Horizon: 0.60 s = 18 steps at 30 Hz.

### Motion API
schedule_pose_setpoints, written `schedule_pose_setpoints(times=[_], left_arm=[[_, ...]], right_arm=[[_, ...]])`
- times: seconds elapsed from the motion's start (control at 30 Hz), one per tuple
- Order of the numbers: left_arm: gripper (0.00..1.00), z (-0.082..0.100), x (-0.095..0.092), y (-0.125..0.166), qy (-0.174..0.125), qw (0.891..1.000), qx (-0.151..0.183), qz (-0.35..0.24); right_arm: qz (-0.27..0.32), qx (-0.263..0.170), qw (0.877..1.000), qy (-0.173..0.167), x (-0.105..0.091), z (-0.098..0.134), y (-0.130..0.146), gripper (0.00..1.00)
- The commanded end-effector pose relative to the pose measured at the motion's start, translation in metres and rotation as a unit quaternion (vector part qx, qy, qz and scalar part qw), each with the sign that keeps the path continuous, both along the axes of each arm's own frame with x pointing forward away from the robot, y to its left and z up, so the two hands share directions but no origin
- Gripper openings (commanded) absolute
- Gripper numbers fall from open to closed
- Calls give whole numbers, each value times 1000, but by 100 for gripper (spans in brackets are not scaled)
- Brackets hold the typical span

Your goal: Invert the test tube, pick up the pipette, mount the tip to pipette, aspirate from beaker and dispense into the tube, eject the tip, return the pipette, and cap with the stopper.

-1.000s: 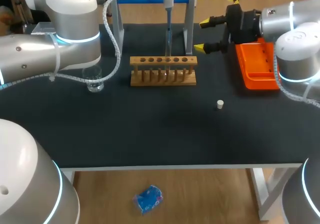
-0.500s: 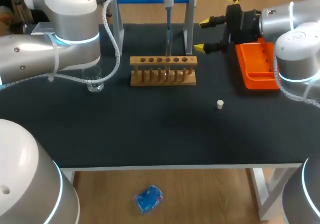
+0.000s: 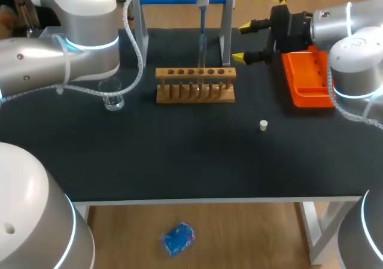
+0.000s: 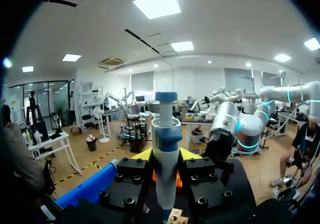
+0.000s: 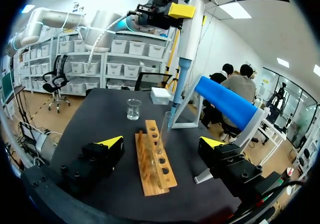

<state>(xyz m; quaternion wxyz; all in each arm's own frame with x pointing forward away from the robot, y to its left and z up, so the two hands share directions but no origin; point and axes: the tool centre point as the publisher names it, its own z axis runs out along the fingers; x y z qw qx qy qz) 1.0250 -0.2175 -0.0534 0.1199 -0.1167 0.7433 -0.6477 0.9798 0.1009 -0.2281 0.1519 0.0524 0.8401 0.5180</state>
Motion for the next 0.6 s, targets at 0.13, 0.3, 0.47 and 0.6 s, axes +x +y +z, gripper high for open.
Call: schedule_pose_setpoints(times=[0.13, 0.3, 0.47, 0.6], left_arm=[[0, 4, 2, 1, 2, 1000, 6, -5], [0, 5, 1, 0, 2, 1000, 7, -7], [0, 7, 0, 0, 1, 1000, 7, -6], [0, 8, 0, 0, -1, 1000, 8, -7]], right_arm=[[0, 0, 1000, 0, 0, -1, 0, 100], [0, 0, 1000, 0, 0, -1, 0, 100], [0, 0, 1000, 0, 0, -1, 0, 100], [0, 0, 1000, 0, 0, -1, 0, 100]])
